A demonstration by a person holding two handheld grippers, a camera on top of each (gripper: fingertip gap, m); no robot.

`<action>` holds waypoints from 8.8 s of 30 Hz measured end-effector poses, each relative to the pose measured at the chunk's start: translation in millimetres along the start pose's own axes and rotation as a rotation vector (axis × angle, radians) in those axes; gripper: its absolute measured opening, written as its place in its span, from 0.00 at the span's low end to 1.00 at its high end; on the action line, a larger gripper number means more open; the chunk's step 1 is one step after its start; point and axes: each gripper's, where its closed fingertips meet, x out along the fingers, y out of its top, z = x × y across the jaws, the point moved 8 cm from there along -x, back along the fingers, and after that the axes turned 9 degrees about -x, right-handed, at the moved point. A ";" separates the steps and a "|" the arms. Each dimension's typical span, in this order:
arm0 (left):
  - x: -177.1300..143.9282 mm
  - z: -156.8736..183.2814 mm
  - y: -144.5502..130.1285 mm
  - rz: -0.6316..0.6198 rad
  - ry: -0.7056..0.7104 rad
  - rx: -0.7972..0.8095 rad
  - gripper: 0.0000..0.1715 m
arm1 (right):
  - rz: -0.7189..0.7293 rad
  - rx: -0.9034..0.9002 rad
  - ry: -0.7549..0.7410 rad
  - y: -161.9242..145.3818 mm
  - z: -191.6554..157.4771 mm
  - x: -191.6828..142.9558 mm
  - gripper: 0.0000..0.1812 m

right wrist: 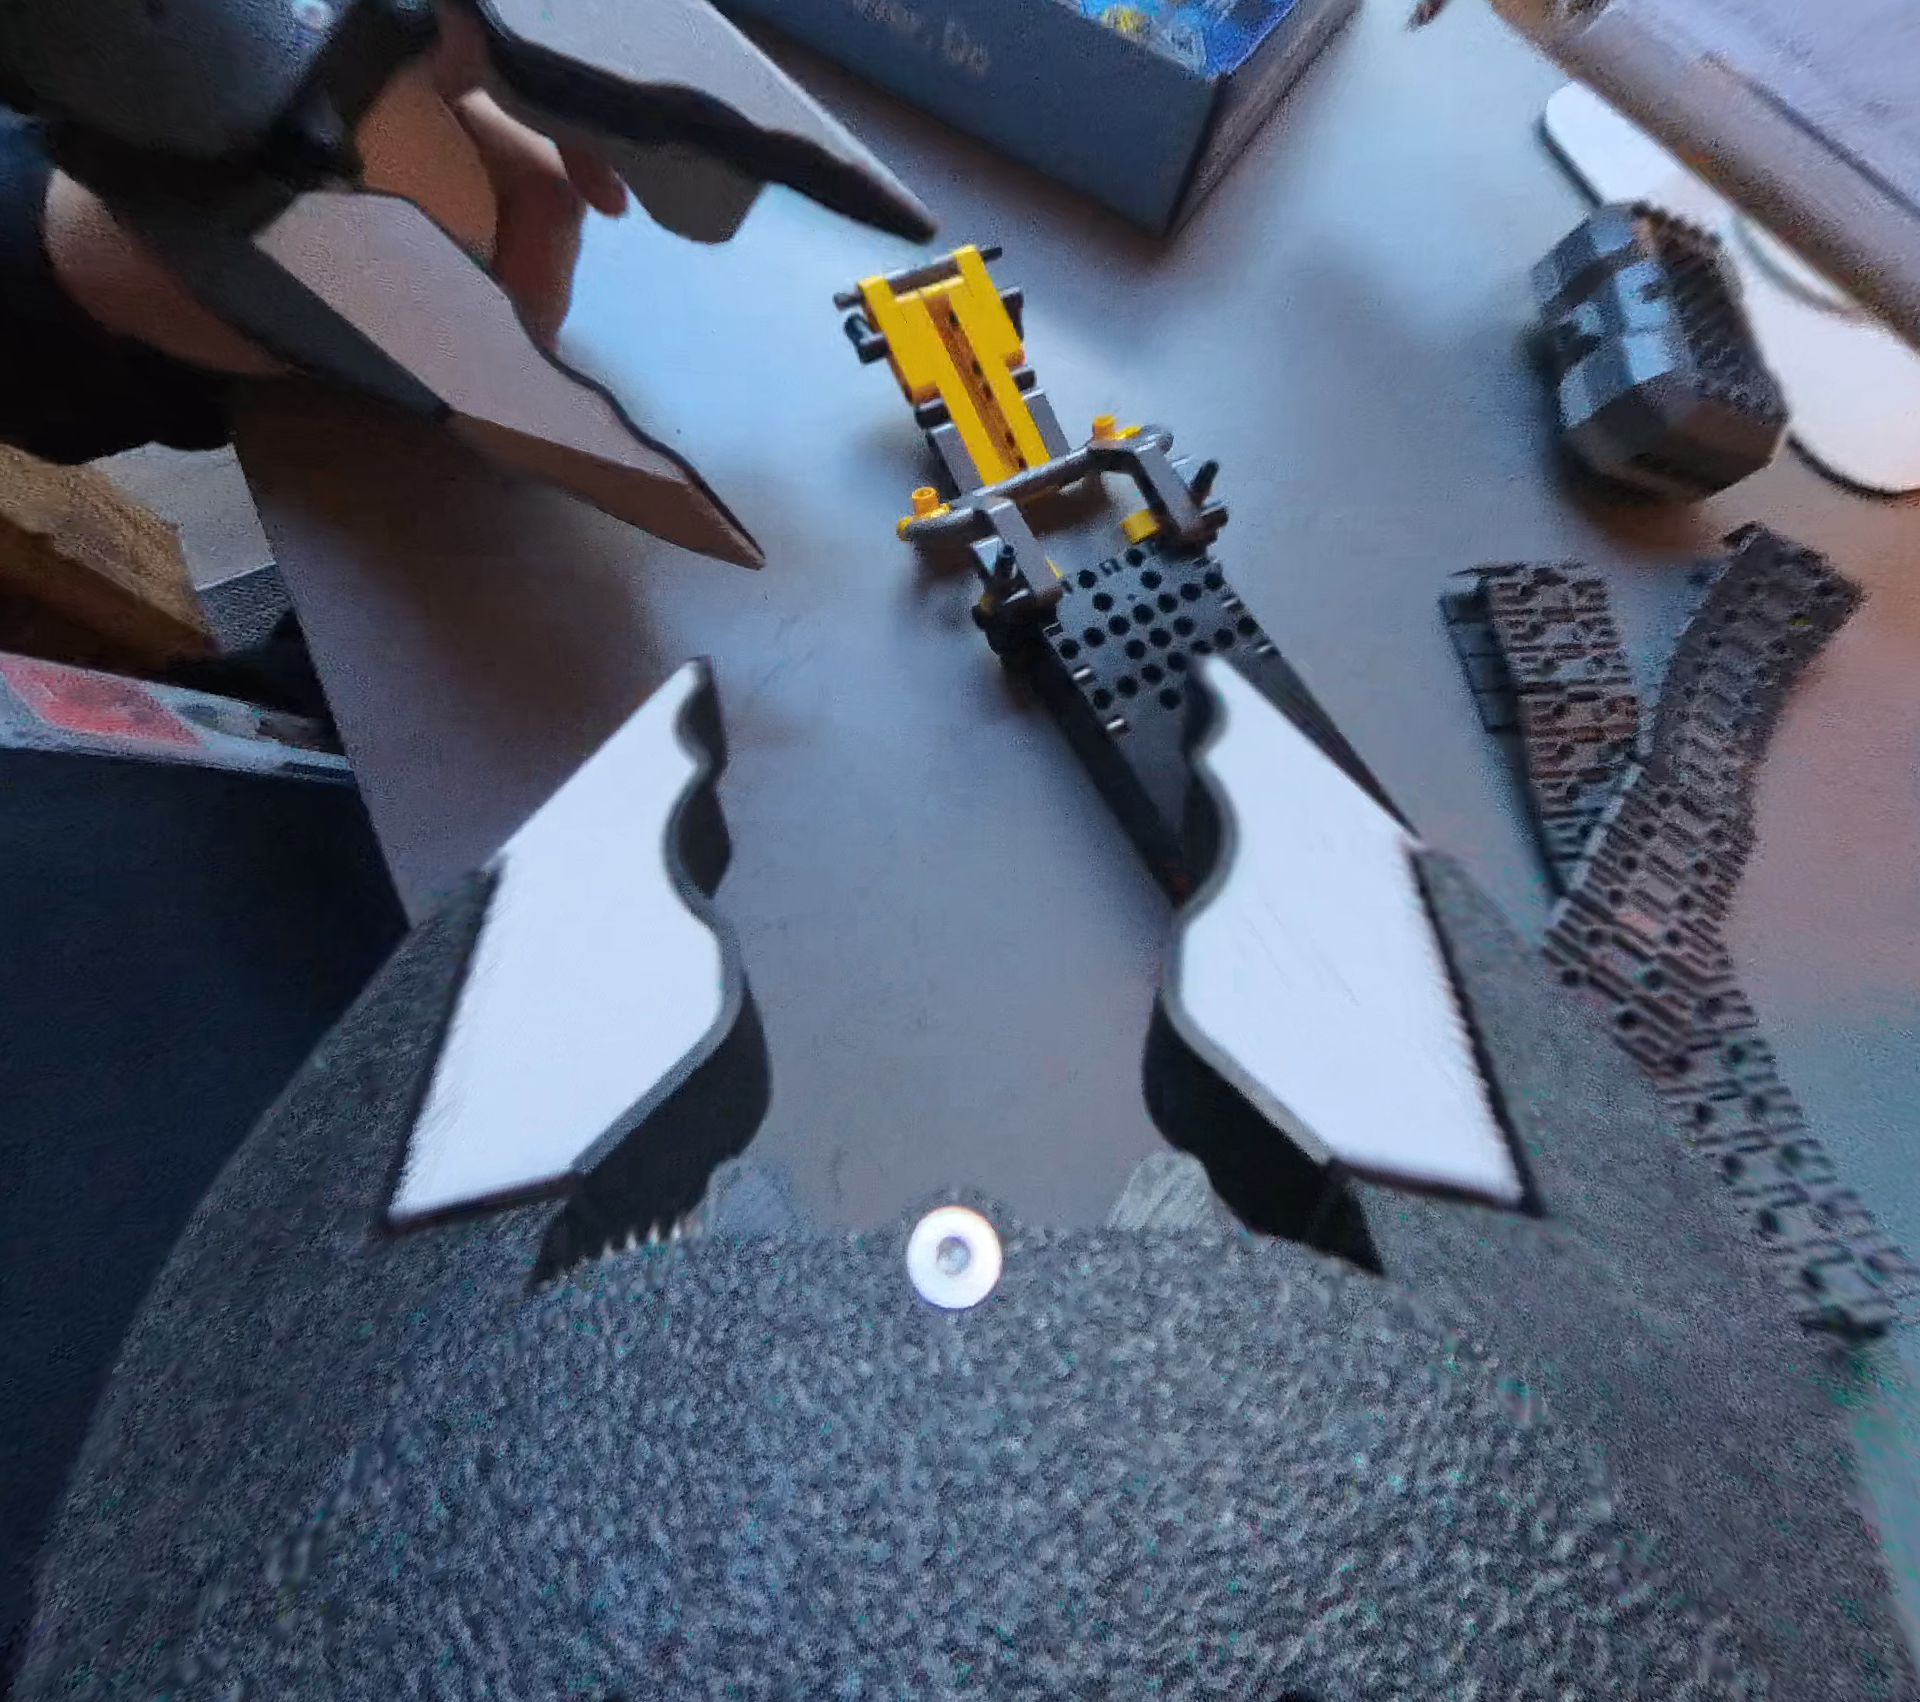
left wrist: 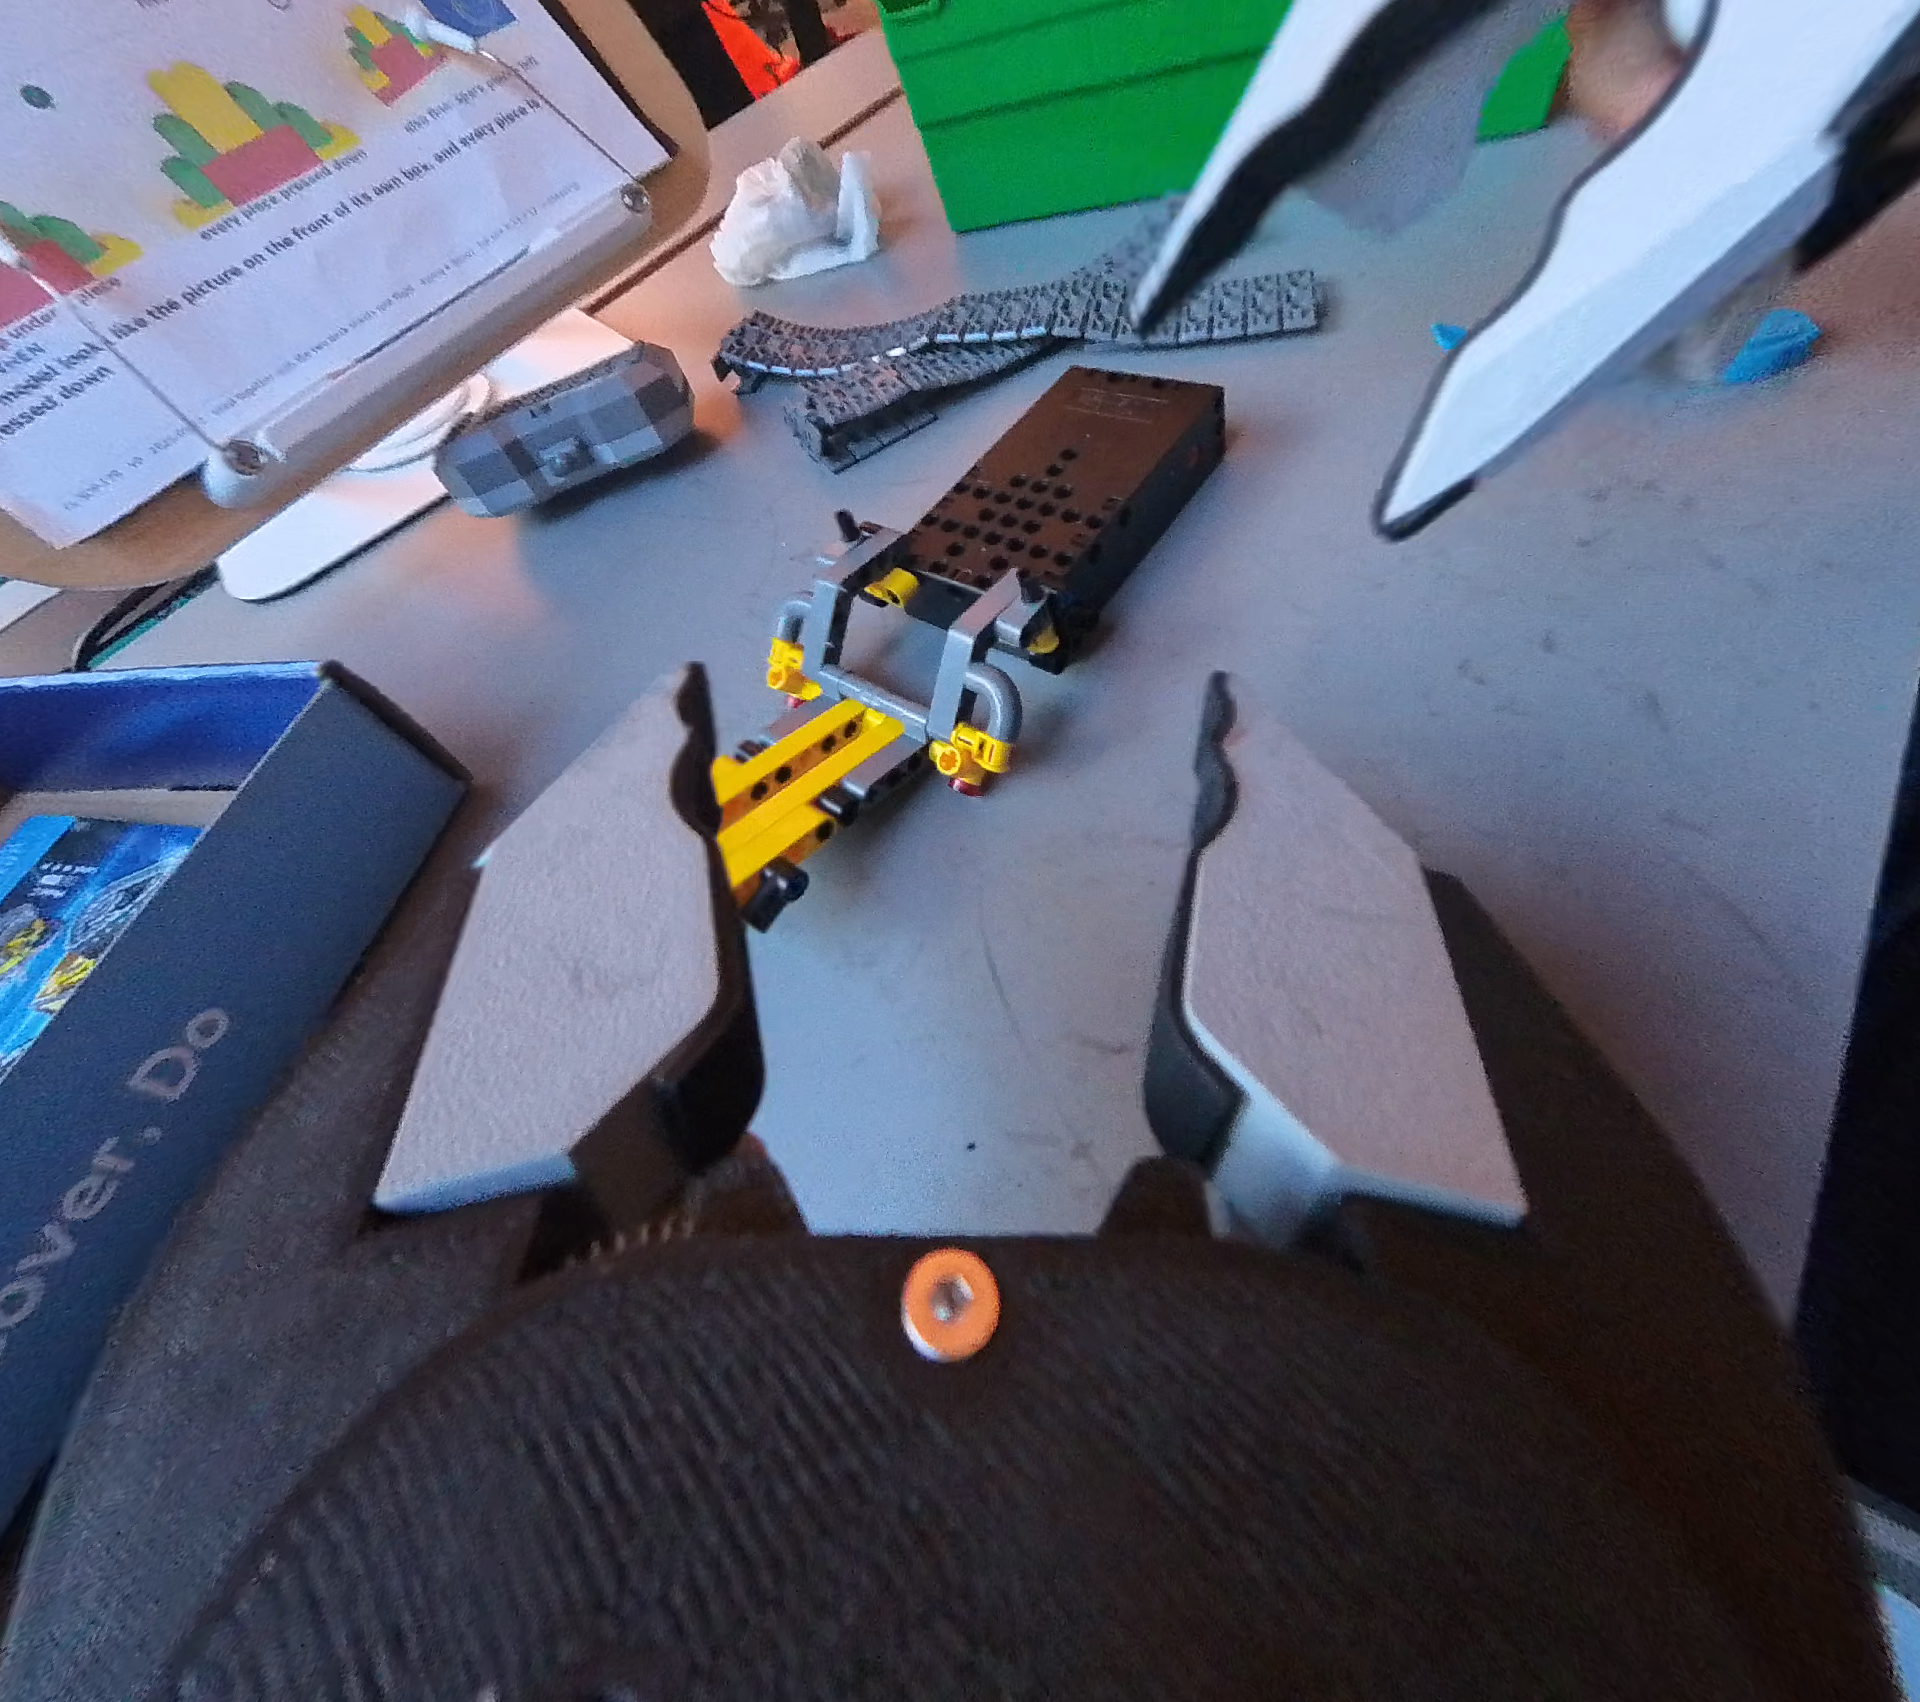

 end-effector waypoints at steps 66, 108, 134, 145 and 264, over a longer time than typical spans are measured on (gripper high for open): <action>-17.8 -16.0 -6.5 -0.023 -0.005 -0.070 0.33 | 0.220 0.043 -0.032 19.5 31.7 -1.6 0.40; -12.8 21.6 -24.7 -0.305 -0.387 0.317 0.13 | -0.166 -0.140 0.339 -37.7 -11.7 42.6 0.37; -14.6 37.0 -26.0 -0.268 -0.428 0.382 0.17 | 0.013 0.084 0.234 -9.0 -0.8 60.3 0.28; -3.9 49.1 -19.6 -0.259 -0.426 0.401 0.16 | -0.016 0.029 0.282 -3.4 -10.4 63.1 0.10; -32.6 -9.5 10.7 -0.097 -0.545 -0.388 0.04 | 0.218 -0.084 0.413 19.3 -21.6 26.2 0.16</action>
